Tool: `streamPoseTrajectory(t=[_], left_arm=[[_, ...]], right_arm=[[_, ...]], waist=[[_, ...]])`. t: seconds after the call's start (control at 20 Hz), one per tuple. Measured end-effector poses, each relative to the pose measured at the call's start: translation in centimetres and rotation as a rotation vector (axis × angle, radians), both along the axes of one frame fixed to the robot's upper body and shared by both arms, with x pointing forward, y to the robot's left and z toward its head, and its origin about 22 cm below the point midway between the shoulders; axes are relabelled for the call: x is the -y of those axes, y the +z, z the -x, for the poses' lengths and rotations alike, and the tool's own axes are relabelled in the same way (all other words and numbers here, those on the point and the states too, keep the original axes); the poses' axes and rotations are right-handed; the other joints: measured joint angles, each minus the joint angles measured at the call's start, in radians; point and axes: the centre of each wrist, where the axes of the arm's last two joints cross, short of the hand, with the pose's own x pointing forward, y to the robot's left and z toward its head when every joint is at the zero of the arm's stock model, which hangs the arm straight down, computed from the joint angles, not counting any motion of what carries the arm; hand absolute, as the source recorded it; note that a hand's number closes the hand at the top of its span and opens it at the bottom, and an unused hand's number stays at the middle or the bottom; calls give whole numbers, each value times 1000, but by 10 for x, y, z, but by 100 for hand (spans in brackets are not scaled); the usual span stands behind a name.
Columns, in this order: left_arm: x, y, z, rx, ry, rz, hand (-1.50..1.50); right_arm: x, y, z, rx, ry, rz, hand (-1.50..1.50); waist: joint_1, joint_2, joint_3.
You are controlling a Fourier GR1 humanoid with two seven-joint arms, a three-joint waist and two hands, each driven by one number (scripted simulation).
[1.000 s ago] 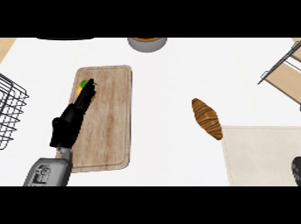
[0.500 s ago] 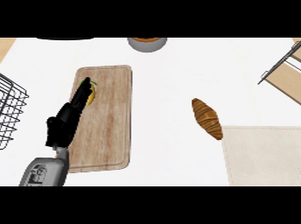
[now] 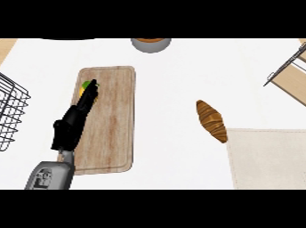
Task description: Pick the squash from the placemat and place it in the tiered shelf
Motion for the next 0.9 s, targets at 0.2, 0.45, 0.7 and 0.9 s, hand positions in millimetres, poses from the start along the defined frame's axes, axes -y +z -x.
streamPoseTrajectory(t=[0.2, 0.45, 0.7, 0.9], left_arm=[[-11, 2, -3, 2, 9, -6, 0], [-8, 4, -1, -1, 9, -3, 0], [-3, 3, -3, 7, -3, -2, 0], [-2, -1, -6, 5, 3, -2, 0]], right_arm=[[18, -9, 5, 137, 66, -27, 150], [47, -20, 7, 200, 89, -47, 150], [63, -26, 6, 220, 107, -53, 150], [84, -34, 13, 138, -66, -61, -150]], waist=[[-2, 0, 0], [-2, 0, 0], [-3, -1, 0], [-8, 0, -2]])
